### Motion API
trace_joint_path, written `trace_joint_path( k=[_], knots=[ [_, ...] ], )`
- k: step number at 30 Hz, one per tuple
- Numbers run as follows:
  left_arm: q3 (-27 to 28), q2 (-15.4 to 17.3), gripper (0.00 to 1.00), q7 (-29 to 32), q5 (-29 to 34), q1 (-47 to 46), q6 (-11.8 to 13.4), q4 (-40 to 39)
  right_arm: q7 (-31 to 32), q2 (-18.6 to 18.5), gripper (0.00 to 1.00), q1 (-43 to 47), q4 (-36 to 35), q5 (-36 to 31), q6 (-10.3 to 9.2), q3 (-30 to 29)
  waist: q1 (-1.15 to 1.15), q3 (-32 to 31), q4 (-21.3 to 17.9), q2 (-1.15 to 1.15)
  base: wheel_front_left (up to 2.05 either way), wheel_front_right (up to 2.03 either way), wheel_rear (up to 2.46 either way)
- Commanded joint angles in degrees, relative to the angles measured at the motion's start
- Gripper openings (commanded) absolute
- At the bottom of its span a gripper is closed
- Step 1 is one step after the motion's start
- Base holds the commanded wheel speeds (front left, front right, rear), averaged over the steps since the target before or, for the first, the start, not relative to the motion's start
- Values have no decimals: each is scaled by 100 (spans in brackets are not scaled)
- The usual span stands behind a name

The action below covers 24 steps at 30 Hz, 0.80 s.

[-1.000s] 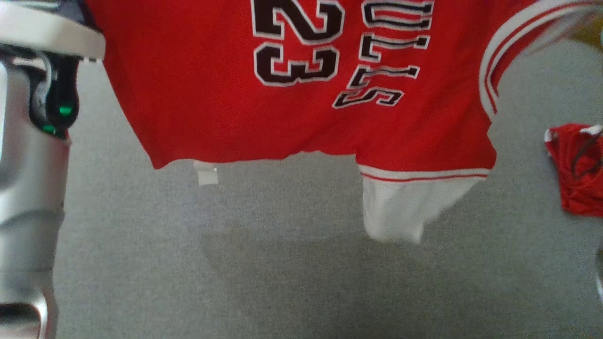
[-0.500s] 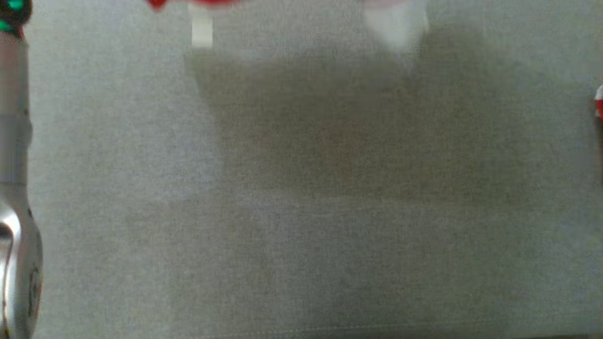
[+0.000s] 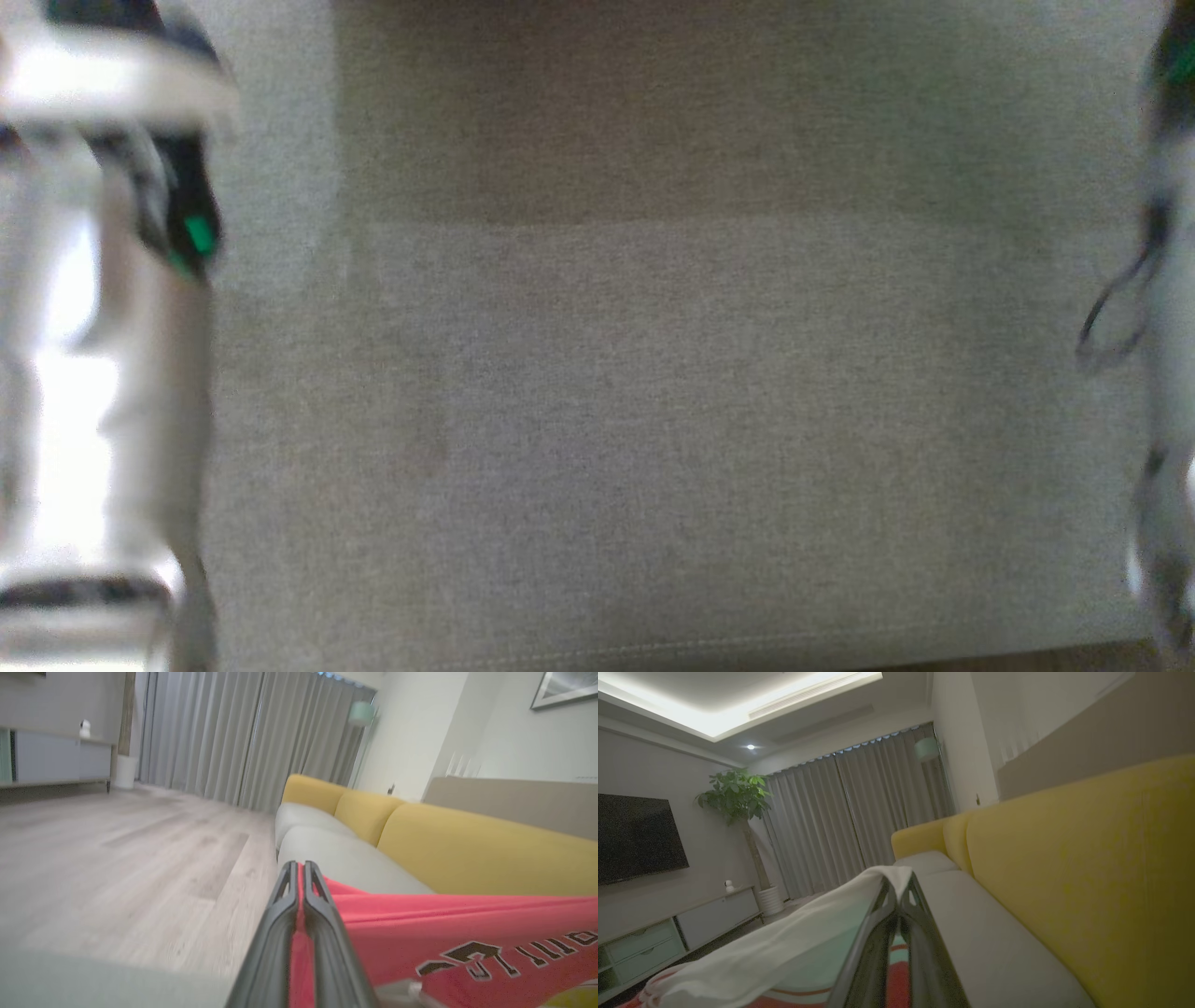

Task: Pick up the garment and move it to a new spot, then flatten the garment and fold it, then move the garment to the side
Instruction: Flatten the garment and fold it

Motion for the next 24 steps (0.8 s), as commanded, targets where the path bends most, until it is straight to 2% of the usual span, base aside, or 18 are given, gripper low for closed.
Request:
trace_joint_path(
  k=[1, 5, 11, 17, 24],
  knots=[
    [285, 235, 0, -21, 6, 233, -17, -186, -30, 50, 0, 331, -269, 161, -5, 124, -1, -61, -31, 0, 0, 0, 0],
    [608, -35, 0, -22, 28, 1361, -62, -213, -30, -11, 0, 1678, -608, 762, -5, 558, -1, -224, -102, 0, 0, 0, 0],
    [876, -372, 0, -22, 173, 2709, -76, -289, -30, -154, 0, 3317, -1111, 1251, -5, 1173, -1, -624, -191, 0, 0, 0, 0],
    [1033, -623, 0, -22, 137, 3695, -78, -429, -30, -59, 0, 4446, -1399, 1535, -5, 1373, -1, -1163, -238, 0, 0, 0, 0],
    [1108, -709, 0, -22, 92, 4697, -78, -549, -30, -5, 0, 5448, -1553, 1732, -5, 1592, -1, -1709, -282, 0, 0, 0, 0]
  ],
)
